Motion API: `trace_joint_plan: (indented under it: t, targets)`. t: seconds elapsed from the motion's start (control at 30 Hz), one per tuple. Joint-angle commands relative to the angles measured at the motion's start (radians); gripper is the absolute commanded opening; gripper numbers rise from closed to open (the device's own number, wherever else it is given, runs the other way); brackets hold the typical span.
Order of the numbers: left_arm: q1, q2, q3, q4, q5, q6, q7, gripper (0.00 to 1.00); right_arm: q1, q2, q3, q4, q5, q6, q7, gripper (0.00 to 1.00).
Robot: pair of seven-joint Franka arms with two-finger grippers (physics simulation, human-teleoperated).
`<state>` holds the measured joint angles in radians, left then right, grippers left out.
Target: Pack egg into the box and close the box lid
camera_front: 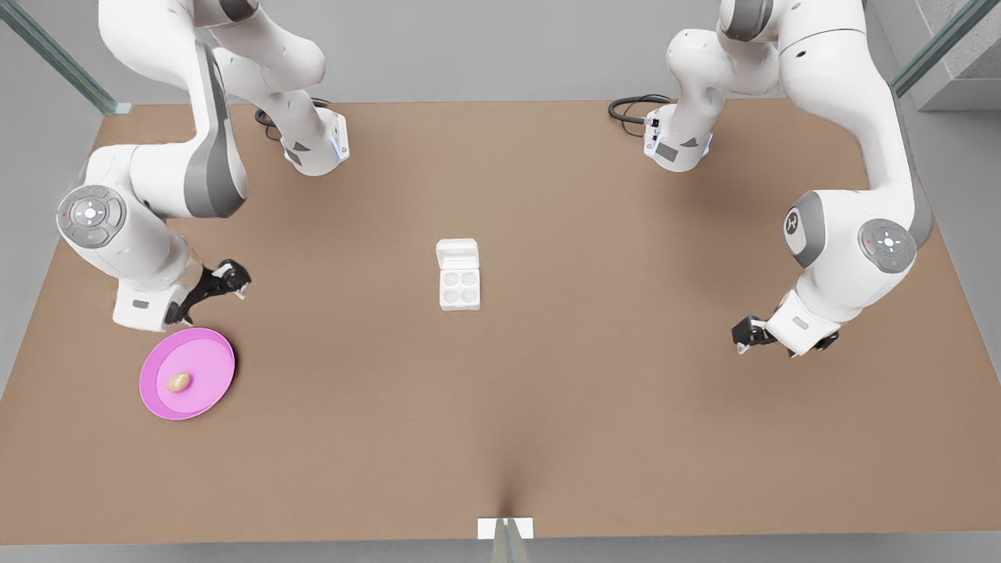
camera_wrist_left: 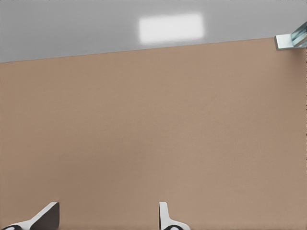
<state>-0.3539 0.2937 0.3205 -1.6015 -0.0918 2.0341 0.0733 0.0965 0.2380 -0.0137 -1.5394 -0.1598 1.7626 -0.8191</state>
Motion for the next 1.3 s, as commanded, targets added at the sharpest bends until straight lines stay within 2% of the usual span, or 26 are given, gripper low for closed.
trace_joint_plan:
  t: [0.0,0.03,0.1,0.2,0.3,0.33,0.43,0.53,0.73,1.03,1.1,1.27]
  targets:
    - [0.004,0.001,0.000,0.000,0.001,0.000,0.000,1.00,-0.011,0.027,0.000,-0.001,-0.020,0.066,-0.384,1.00]
    - [0.003,0.001,0.000,0.000,0.001,-0.002,0.000,1.00,-0.049,0.098,0.000,-0.001,-0.017,0.214,-0.713,1.00]
    - [-0.003,0.005,-0.001,0.000,0.001,-0.011,-0.001,1.00,-0.146,0.188,0.000,0.004,0.075,0.385,-1.011,1.00]
    - [-0.040,0.015,-0.004,-0.005,0.004,-0.182,0.003,1.00,-0.213,0.222,0.000,0.001,0.121,0.432,-1.298,1.00]
    - [0.007,0.071,-0.001,-0.005,-0.016,-0.209,0.003,1.00,-0.256,0.267,0.000,0.012,0.149,0.449,-1.463,1.00]
    - [0.021,0.071,-0.001,-0.003,-0.017,-0.209,0.003,1.00,-0.259,0.267,-0.003,0.001,0.151,0.449,-1.460,1.00]
    - [0.023,0.070,-0.001,-0.003,-0.016,-0.207,0.003,1.00,-0.259,0.254,-0.003,-0.194,0.152,0.561,-1.463,1.00]
    - [0.023,0.070,-0.003,-0.002,-0.016,-0.204,0.003,1.00,-0.274,0.267,-0.028,-0.219,0.152,0.572,-1.525,1.00]
    - [0.021,0.071,-0.005,-0.002,-0.016,-0.204,0.003,1.00,-0.357,0.322,-0.058,-0.180,0.198,0.572,-1.525,1.00]
    - [0.026,0.071,-0.003,-0.002,-0.068,-0.202,0.000,1.00,-0.354,0.425,-0.066,-0.142,0.256,0.609,-1.526,1.00]
    - [0.027,0.071,-0.003,-0.002,-0.072,-0.202,0.000,1.00,-0.359,0.440,-0.106,-0.103,0.309,0.606,-1.528,1.00]
    - [0.027,0.076,-0.003,-0.002,-0.075,-0.201,0.002,1.00,-0.365,0.489,-0.127,-0.059,0.339,0.606,-1.540,1.00]
